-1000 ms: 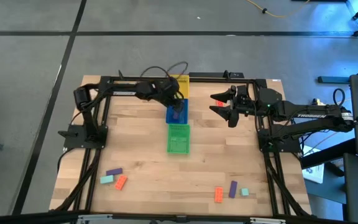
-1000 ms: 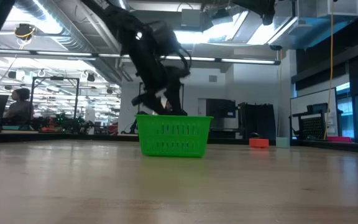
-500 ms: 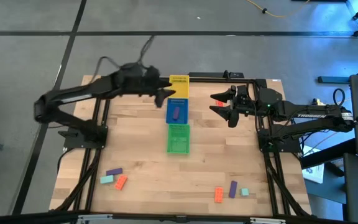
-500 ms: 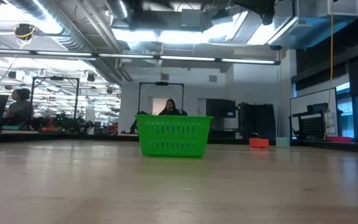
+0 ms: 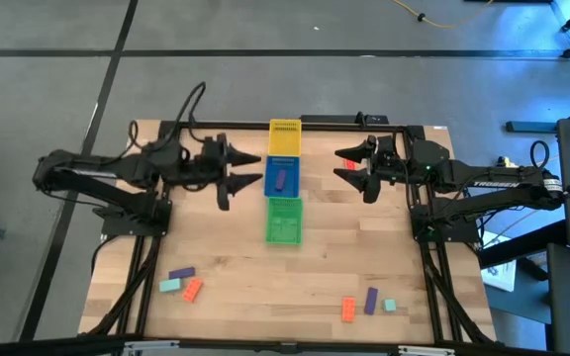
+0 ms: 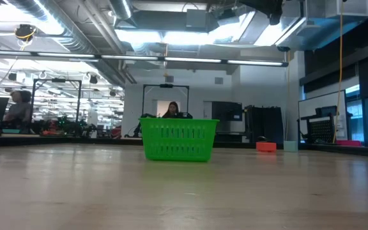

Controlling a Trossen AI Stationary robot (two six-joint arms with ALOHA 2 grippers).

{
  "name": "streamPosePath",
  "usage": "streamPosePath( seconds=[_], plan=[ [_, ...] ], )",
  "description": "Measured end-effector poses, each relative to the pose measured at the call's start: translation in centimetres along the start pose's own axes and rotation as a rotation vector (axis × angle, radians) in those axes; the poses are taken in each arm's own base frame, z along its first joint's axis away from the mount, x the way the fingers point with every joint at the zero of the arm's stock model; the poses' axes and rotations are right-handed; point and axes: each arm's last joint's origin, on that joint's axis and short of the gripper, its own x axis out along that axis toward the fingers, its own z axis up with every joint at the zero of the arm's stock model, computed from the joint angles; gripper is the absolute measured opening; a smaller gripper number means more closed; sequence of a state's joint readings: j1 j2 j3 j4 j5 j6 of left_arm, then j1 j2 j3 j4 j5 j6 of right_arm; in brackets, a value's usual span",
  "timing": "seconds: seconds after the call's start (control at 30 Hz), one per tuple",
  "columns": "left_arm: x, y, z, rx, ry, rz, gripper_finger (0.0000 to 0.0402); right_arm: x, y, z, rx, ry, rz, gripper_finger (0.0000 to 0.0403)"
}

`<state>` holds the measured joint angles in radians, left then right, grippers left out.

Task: Sort & place blocks by color
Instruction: Put the right violet block into the blue basket

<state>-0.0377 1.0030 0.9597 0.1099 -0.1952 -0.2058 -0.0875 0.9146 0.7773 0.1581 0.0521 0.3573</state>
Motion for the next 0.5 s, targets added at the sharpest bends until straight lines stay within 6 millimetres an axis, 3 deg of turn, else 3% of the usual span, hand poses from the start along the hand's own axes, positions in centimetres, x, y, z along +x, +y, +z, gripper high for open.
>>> streamPosePath(
  seconds=[0.2,0.5],
  plan=[
    [-0.1,0.2,-2.7,-0.034,-0.041,-0.021,0.0213,0.0,0.1,0.0,0.0,0.008,0.023,0.0313],
    [-0.1,0.2,-2.9,-0.008,-0.051,-0.019,0.0213,0.0,0.1,0.0,0.0,0.008,0.026,0.0313]
  ],
)
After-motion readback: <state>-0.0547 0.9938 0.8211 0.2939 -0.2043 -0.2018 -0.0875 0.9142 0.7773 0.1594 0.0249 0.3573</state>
